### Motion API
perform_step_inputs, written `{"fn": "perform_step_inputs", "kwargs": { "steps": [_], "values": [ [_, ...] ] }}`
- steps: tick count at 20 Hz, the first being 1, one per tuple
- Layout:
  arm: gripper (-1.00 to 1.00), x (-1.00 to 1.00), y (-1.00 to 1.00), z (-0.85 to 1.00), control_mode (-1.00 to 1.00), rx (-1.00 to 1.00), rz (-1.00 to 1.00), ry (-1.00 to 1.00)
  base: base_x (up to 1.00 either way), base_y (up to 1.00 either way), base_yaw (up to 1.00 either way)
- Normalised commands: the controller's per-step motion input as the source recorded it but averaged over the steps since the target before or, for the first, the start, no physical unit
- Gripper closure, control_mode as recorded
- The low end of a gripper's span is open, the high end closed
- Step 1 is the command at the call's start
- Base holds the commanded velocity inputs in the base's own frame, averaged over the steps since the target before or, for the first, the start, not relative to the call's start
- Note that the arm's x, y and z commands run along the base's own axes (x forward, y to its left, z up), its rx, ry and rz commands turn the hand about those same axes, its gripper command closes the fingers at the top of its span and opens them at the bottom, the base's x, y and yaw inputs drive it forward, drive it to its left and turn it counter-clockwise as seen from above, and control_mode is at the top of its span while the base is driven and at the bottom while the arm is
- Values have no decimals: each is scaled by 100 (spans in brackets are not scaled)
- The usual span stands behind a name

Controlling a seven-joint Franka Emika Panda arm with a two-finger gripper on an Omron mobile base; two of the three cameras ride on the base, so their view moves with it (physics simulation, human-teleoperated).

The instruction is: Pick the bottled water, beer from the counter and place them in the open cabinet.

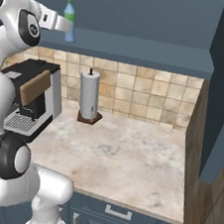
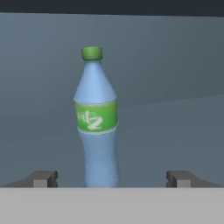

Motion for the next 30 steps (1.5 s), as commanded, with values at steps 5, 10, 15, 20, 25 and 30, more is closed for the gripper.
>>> {"fn": "perform_step_inputs", "kwargs": {
  "steps": [5,10,15,20,25,30],
  "values": [
    [-100,-98,0,8,-100,0,0,-3,0,0,0],
    [-100,-100,0,7,-100,0,0,-2,0,0,0],
    [-100,-100,-4,6,-100,0,0,0,0,0,0],
    [-100,-100,-22,0,-100,1,-2,7,0,0,0],
    [-100,-100,-13,0,-100,3,-2,13,0,0,0],
    [-100,-74,-2,-9,-100,10,0,40,0,0,0]
  ]
}}
